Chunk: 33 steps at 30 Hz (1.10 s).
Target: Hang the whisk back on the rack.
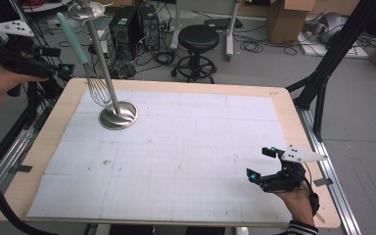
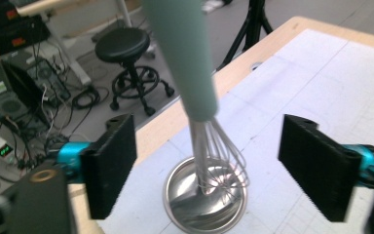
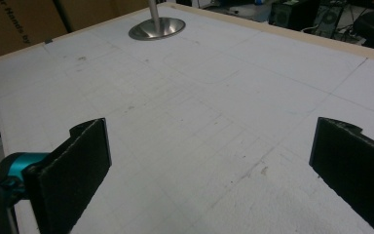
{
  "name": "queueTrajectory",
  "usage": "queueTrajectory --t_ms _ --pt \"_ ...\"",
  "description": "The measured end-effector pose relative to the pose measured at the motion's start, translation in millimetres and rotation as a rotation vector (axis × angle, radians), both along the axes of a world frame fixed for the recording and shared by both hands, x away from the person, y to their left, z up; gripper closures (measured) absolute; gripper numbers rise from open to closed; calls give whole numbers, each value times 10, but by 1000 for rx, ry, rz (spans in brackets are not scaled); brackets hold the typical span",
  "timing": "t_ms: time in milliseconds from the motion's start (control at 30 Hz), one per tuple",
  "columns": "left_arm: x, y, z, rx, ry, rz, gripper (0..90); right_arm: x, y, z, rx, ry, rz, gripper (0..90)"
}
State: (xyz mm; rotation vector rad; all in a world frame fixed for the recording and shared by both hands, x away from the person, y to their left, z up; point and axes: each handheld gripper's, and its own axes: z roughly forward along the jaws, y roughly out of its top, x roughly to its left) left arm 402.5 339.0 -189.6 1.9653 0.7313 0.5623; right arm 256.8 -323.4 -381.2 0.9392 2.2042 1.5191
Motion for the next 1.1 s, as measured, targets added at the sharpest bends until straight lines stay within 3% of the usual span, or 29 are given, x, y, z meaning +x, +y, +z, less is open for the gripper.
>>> queueTrajectory --t_ms 67,167,467,733,1100 --pt "-94 -6 -2 -5 -10 -5 90 4 -4 10 5 -4 0 5" --pt "-251 -15 -14 -29 -43 -22 17 23 -7 13 11 -8 -2 5" --pt "-669 -41 -199 -73 -82 -69 17 8 36 63 9 -21 6 5" --pt "-1027 -60 -591 -140 -98 -108 17 -11 72 76 5 -23 11 5" --pt "-1336 -206 -1012 -139 -130 -118 17 -15 69 59 1 -16 6 5"
